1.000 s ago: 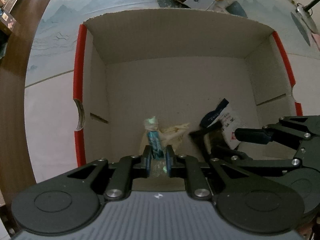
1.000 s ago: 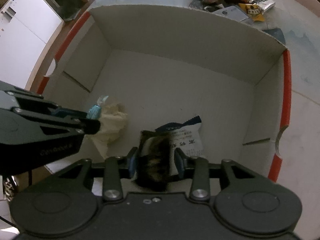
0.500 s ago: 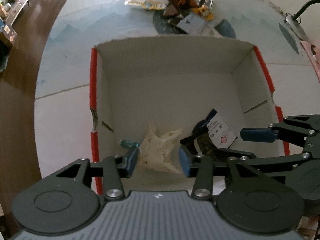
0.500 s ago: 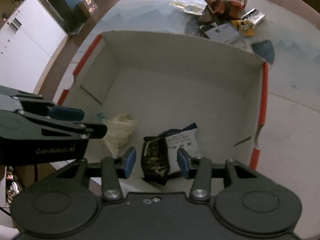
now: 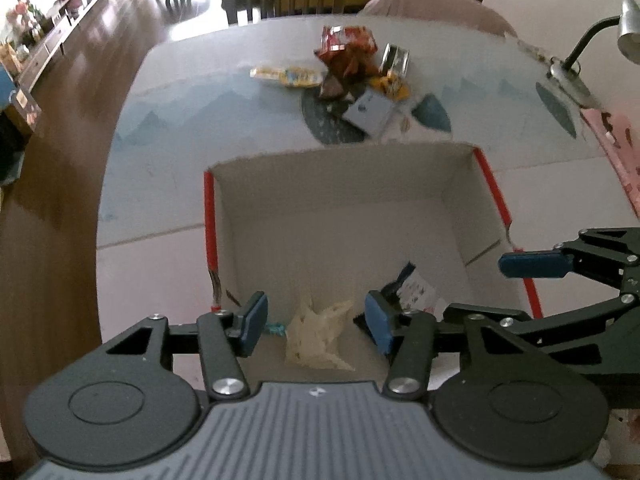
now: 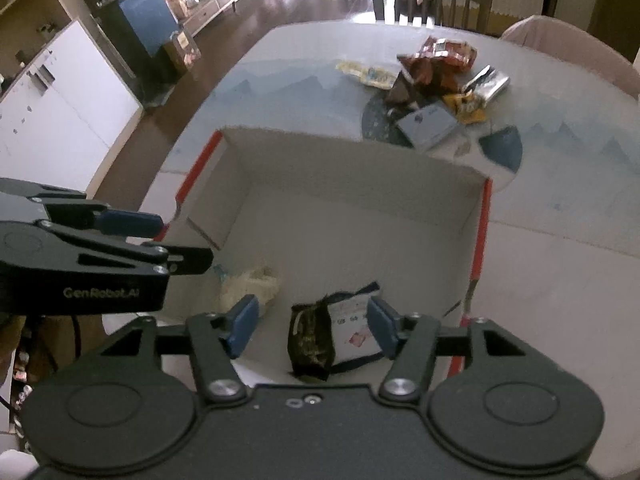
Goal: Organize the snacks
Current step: 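Lift both tools out of the box back toward the snack pile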
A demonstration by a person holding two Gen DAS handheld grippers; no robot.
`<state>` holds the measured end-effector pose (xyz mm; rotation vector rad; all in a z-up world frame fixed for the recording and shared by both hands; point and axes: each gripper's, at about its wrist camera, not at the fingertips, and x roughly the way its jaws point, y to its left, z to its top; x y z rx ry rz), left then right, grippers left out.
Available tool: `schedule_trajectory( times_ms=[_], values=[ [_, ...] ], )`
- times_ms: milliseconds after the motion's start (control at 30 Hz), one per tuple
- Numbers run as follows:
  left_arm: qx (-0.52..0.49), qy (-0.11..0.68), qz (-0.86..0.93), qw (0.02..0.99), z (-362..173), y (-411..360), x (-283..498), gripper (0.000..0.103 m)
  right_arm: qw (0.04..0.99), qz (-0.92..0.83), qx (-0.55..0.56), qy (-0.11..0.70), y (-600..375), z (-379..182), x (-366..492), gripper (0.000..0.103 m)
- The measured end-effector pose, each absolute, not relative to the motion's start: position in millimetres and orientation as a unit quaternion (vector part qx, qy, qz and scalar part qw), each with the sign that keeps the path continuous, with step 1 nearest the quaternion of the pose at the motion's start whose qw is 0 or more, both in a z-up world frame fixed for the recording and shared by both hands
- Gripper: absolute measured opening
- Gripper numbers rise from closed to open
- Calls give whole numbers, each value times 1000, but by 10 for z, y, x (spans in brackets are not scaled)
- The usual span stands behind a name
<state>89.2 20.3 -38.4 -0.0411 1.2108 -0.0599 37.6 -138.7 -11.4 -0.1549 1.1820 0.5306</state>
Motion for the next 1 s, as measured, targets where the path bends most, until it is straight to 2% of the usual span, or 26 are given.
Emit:
schedule_trajectory(
  times_ms=[167, 300, 433, 567, 733, 1000],
  values=[
    [-19, 551, -29, 834, -214, 203, 932, 54, 808, 245, -67, 531, -1426, 71, 407, 74],
    [-18, 535, -27, 844, -78, 226, 993, 66, 819, 243, -66, 515, -1463, 213, 461, 78],
    [-21, 526, -28, 849, 30, 246, 1098, 67, 829, 237, -62, 503, -1520, 336, 561, 81],
    [-26, 519, -27, 854, 124, 266, 1247, 74, 836, 240, -51, 491, -1585, 440, 708, 92],
    [-30, 508, -25, 860, 189, 237, 1502, 77, 845, 241, -36, 476, -1678, 518, 983, 99],
    [-36, 506, -22, 861, 232, 157, 2077, 78, 841, 234, -36, 487, -1876, 511, 1612, 101]
  ],
)
